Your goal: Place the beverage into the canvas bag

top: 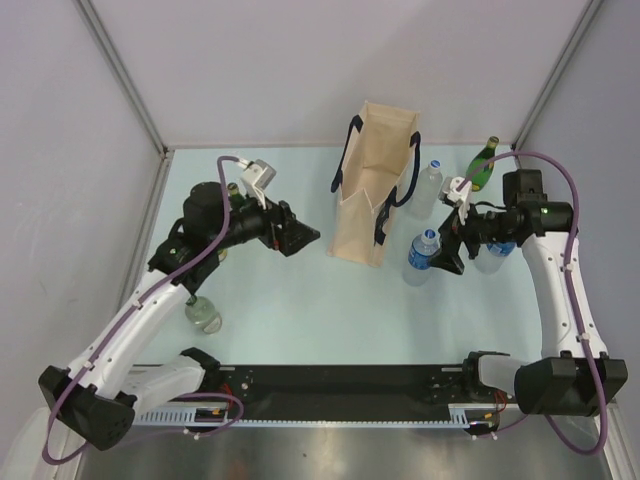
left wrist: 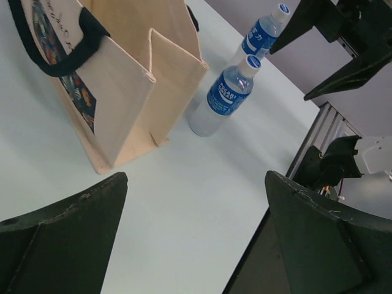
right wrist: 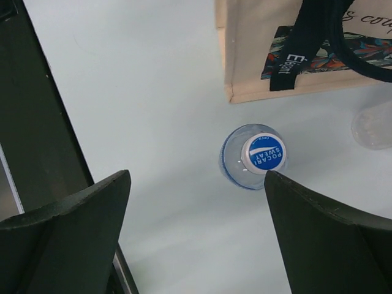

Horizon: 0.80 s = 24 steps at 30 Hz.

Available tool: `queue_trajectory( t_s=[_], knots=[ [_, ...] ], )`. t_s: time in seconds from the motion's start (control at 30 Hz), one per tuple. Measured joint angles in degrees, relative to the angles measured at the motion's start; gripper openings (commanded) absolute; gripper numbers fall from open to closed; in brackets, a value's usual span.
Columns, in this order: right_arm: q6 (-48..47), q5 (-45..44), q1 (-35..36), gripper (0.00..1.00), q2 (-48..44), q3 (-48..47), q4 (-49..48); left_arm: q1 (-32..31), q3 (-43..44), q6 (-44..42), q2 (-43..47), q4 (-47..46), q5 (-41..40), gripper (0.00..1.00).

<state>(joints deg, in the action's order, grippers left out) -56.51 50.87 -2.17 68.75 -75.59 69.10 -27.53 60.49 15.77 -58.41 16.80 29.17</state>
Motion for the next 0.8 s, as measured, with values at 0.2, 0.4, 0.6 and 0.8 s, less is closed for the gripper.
queue_trajectory(
  t_s=[0.2, 0.4, 0.6, 0.8],
  knots=[
    [-0.13, -0.85, 0.44, 0.95, 1.95, 0.79, -3.5, -1.86, -1.2, -0.35, -0.52, -1.38, -0.48, 1.0],
    [6.97, -5.25, 1.62, 0.91, 2.19, 1.99, -12.09, -1.95, -3.23, 0.2, 0.39, -2.8, -2.01, 1.0],
    [16.83, -11.63, 5.16, 0.81, 2.29, 5.22, -19.32, -1.97, -4.35, 0.85, 0.74, -3.04, -3.15, 1.0],
    [23.21, -16.98, 6.49, 0.74, 2.97, 8.04, -22.88, -1.97, -4.39, 0.98, 0.79, -3.52, -4.02, 1.0]
  ],
)
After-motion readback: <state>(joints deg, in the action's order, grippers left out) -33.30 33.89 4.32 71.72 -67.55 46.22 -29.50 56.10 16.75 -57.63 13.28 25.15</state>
